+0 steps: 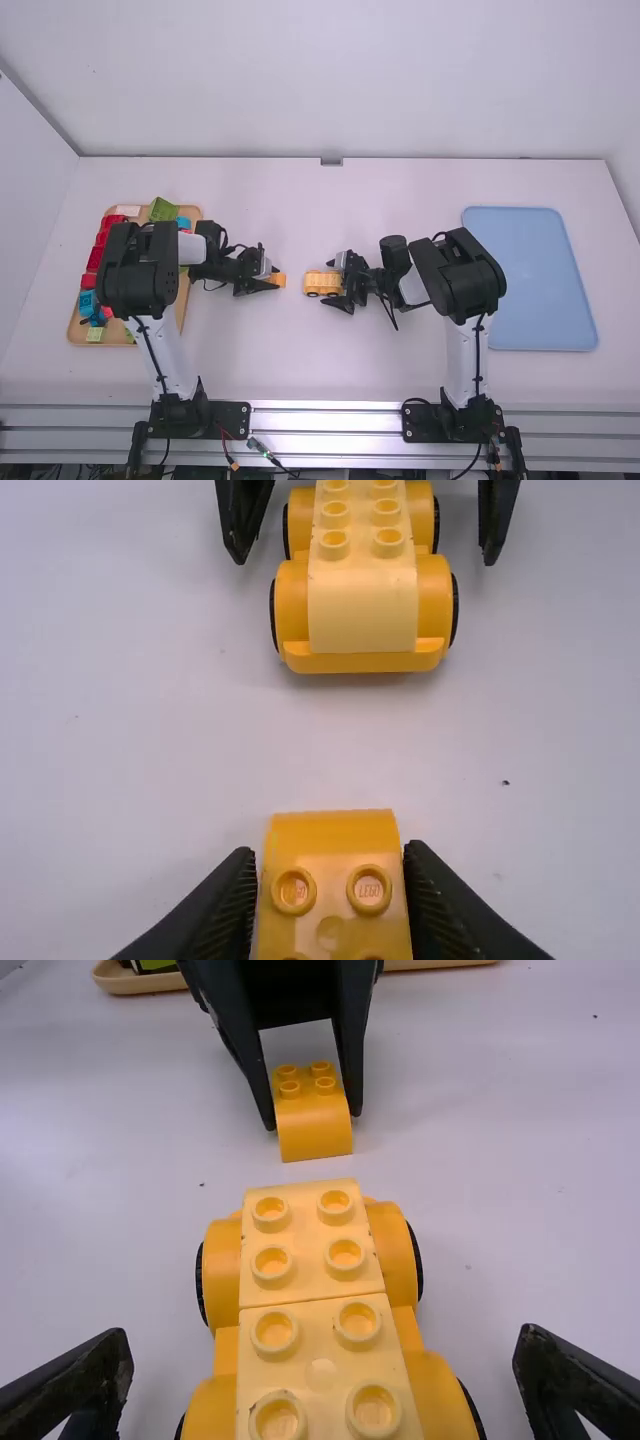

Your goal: Assemble lego blocks to make yellow taxi

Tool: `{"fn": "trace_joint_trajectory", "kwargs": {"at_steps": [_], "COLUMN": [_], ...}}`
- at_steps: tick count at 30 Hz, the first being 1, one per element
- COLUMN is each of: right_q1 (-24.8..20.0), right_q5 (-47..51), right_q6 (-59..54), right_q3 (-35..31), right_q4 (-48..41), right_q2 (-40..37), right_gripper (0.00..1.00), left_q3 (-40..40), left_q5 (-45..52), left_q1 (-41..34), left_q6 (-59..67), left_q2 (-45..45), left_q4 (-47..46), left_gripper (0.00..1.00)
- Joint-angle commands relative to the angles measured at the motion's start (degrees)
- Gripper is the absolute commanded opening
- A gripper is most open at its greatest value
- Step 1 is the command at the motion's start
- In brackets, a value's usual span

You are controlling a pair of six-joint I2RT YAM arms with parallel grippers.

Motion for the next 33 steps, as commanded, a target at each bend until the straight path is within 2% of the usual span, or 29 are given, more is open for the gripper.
{"fn": "trace_joint_trajectory", "kwargs": {"at_steps": [1,10,13,19,25,28,33], "right_q1": [0.17,0.15,-0.33,-3.19,-5.53,-4.59,-2.91], "right_q5": [-0.72,-0.70,-0.79,-6.71,-9.70,-9.73,-8.98], "right_q6": [0.31,0.24,0.24,-5.33,-11.04,-13.99,-13.92], "right_q3": [0.52,0.55,0.55,0.46,1.25,2.95,5.55], "right_q4": [0.04,0.07,0.00,-2.78,-6.08,-9.88,-11.21], "right_q2": [0.63,0.63,0.63,0.63,0.70,1.11,2.47], "right_gripper": [0.99,0.99,0.99,0.99,0.99,0.99,0.99], "left_q3": [0.37,0.37,0.37,0.39,0.48,0.48,0.48], "left_q5": [-0.37,-0.20,-0.17,1.73,2.89,2.84,2.60], "left_q1": [-0.39,-0.37,-0.35,0.04,0.17,0.13,0.13], "left_q6": [-1.40,-1.40,-1.44,-5.05,-6.03,-12.07,-15.82], "left_q2": [0.33,0.33,0.33,0.31,0.31,0.31,-0.02], "left_q4": [-0.28,-0.35,-0.57,-0.61,-1.14,0.44,1.44], "left_gripper": [0.38,0.25,0.09,0.02,0.02,0.02,0.02]}}
